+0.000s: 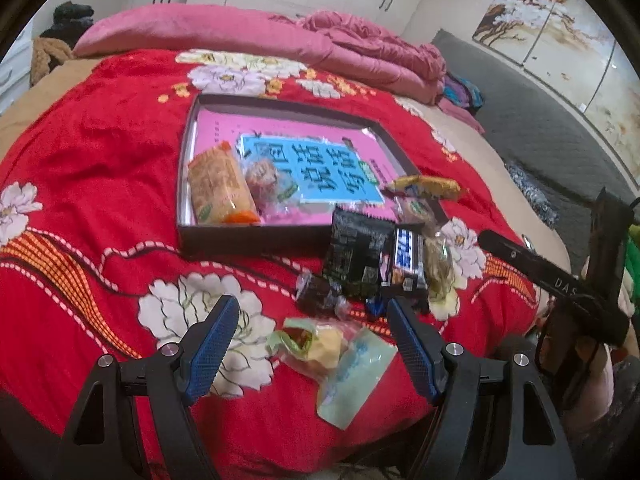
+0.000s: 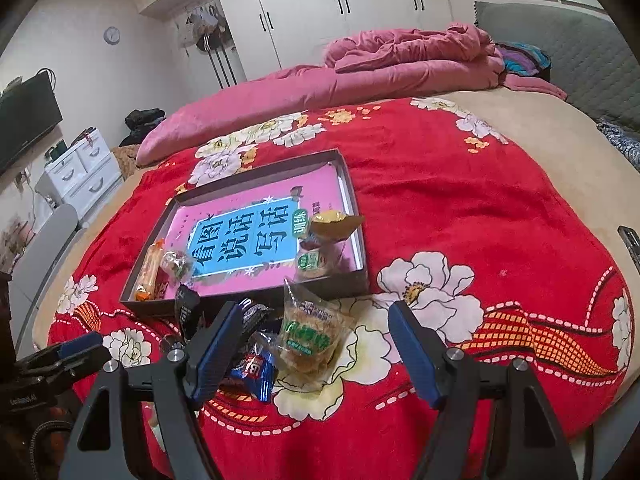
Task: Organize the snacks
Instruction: 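Move both open tools down over the clear-wrapped snacks in the pile, then grasp the clear pastry bag with left tool while right tool grasps the meat-floss bag, then lift both clear bags and carry them over the tray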
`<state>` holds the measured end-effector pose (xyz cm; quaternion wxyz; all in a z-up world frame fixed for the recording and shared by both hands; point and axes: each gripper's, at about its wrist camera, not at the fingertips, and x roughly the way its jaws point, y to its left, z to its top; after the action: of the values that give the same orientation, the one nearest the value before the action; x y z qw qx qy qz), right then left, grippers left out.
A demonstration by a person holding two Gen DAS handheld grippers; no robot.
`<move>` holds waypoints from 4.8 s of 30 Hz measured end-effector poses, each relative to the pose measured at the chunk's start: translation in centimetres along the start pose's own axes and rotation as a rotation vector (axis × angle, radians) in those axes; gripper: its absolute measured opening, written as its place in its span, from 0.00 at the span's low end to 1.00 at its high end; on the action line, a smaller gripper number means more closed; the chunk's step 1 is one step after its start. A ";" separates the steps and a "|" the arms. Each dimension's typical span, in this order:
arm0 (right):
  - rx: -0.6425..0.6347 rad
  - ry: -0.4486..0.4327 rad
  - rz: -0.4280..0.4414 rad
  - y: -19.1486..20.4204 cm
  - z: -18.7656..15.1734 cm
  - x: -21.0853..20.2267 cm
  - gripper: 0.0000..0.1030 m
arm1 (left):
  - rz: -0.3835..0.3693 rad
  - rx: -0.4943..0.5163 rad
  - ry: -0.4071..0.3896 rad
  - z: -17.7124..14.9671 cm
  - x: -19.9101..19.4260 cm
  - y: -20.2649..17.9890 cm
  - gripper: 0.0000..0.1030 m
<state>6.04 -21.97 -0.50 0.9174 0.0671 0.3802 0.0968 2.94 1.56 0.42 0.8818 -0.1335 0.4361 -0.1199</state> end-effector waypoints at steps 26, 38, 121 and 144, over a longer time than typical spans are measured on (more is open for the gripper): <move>0.012 0.063 -0.008 -0.1 -1.0 1.4 0.73 | 0.003 0.003 0.168 -1.8 3.9 -0.2 0.76; 0.099 0.136 0.007 -1.2 -1.7 3.7 0.72 | 0.020 0.017 0.191 -2.0 5.0 -0.4 0.76; 0.075 0.014 0.176 0.9 0.3 1.4 0.46 | 0.011 0.008 -0.060 0.6 0.0 0.4 0.45; 0.021 -0.020 0.169 3.0 1.9 1.2 0.46 | -0.013 -0.029 -0.135 2.5 -1.0 1.8 0.45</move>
<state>7.85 -18.93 0.66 0.9089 0.1097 0.3651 0.1693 4.54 3.96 2.03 0.9065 -0.1567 0.3764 -0.1099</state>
